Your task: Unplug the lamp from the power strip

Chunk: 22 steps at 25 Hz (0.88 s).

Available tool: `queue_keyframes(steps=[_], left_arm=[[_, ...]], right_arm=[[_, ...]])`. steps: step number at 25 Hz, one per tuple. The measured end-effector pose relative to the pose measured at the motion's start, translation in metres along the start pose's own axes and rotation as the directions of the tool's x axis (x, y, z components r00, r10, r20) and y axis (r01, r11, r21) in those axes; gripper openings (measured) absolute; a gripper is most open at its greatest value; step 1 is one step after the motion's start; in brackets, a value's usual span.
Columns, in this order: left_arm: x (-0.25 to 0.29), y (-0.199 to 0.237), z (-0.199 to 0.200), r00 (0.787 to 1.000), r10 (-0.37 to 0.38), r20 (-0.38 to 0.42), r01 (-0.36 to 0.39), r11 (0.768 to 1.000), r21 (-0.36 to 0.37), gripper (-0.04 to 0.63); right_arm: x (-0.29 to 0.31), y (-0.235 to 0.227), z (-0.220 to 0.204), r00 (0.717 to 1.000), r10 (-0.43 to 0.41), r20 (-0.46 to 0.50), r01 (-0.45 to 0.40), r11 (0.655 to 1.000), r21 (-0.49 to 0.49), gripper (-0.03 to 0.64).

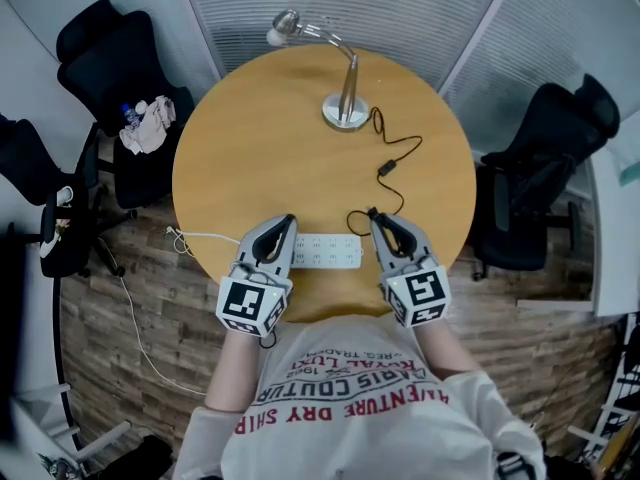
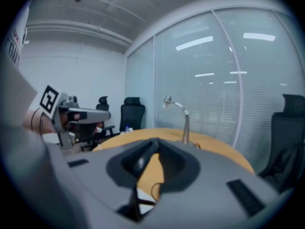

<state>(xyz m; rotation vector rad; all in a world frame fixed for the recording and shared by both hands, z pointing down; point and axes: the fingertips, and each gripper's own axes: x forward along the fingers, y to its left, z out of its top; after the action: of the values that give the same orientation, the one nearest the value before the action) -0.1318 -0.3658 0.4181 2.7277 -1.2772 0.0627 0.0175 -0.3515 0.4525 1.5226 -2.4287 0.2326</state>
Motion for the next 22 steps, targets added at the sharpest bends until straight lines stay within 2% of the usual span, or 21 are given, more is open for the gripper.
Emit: queue_keyframes(steps=[4, 22], left_arm=[[-0.002, -0.003, -0.003, 1.000, 0.002, -0.008, -0.002, 1.000, -0.025, 0.028], [-0.003, -0.008, -0.017, 0.997, -0.025, -0.071, 0.023, 0.999, -0.027, 0.028]], right_arm=[[-0.002, 0.003, 0.002, 1.000, 0.008, 0.012, -0.008, 1.000, -0.007, 0.072], [-0.005, 0.009, -0.002, 1.000, -0.001, 0.025, 0.001, 1.000, 0.008, 0.072]])
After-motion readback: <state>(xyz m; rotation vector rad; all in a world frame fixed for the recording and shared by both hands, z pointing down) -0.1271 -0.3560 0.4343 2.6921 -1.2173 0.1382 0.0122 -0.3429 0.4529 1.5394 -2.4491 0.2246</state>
